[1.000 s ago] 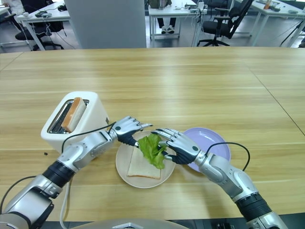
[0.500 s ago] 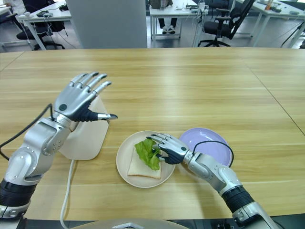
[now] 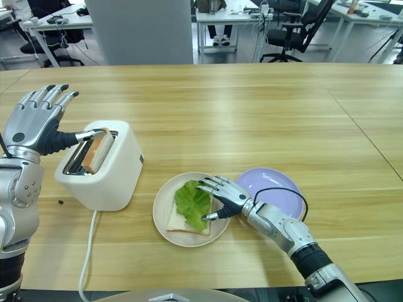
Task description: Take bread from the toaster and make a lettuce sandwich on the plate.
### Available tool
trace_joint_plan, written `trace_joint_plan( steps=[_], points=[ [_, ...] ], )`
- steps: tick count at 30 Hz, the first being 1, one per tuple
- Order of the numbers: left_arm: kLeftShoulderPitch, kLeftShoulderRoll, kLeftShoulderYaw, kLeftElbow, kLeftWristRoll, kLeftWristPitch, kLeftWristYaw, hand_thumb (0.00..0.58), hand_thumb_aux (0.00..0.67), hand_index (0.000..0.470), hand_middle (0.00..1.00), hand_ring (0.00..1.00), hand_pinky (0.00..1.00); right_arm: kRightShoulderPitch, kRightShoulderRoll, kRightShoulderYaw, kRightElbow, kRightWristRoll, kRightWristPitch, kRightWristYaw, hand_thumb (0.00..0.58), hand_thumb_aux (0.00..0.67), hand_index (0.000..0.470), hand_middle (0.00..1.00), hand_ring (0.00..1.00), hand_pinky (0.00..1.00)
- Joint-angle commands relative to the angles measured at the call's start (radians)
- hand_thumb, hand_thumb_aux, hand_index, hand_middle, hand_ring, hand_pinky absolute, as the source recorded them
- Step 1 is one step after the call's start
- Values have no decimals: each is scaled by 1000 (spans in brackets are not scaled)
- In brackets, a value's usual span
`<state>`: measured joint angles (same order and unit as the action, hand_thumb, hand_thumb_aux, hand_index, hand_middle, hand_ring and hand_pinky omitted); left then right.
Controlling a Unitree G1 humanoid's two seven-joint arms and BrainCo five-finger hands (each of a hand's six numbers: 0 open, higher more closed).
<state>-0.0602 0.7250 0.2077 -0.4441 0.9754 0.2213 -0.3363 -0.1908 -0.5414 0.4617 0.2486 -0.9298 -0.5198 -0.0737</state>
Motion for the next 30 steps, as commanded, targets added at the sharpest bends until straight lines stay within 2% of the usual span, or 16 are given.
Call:
trace_joint_plan(
  steps=[1,6,13,14,16,17,18,19,20,21,22,23,30],
  points=[
    [32,6,-31,74,18,47,-73,0,0,0,0,0,0,20,-22,-7,-36,15,5,14,0,0,0,0,0,0],
    [28,-6,-81,150,2,73,-109,0,0,0,0,0,0,44,-35,-16,-81,38,11,28,0,0,0,0,0,0],
    [-59,-32,-182,196,-16,82,-137,5,3,2,0,0,0,108,-57,-78,-163,83,32,10,0,0,0,0,0,0],
    [-68,-33,-194,202,-11,85,-140,128,79,54,0,0,0,116,-59,-87,-174,88,35,9,0,0,0,0,0,0],
    [-84,-40,-215,213,-16,90,-148,128,79,54,0,0,0,131,-60,-102,-192,103,36,9,0,0,0,0,0,0],
    [-93,-45,-224,217,-21,91,-148,493,410,281,0,0,0,138,-60,-109,-200,109,35,8,0,0,0,0,0,0],
    [-100,-51,-228,219,-29,93,-146,561,549,377,0,0,0,144,-60,-115,-207,113,34,7,0,0,0,0,0,0],
    [-106,-55,-230,219,-34,93,-140,561,549,377,0,0,0,150,-59,-121,-211,118,33,5,0,0,0,0,0,0],
    [-113,-63,-225,215,-44,93,-128,580,670,460,0,0,0,154,-59,-127,-215,120,31,3,0,0,0,0,0,0],
    [-122,-70,-218,209,-53,92,-113,580,670,460,157,157,157,158,-58,-132,-218,123,30,0,0,0,0,0,0,0],
    [-132,-76,-209,199,-60,89,-93,580,670,460,369,369,369,161,-58,-138,-222,125,28,-3,0,0,0,0,0,0],
    [-140,-81,-200,188,-67,87,-79,580,670,460,1000,1000,1000,164,-59,-143,-224,129,27,-6,0,0,0,0,0,0],
    [-192,-93,-143,115,-128,71,-2,580,670,460,1000,1000,1000,172,-62,-163,-228,134,16,-23,0,0,0,0,0,0]
  ],
)
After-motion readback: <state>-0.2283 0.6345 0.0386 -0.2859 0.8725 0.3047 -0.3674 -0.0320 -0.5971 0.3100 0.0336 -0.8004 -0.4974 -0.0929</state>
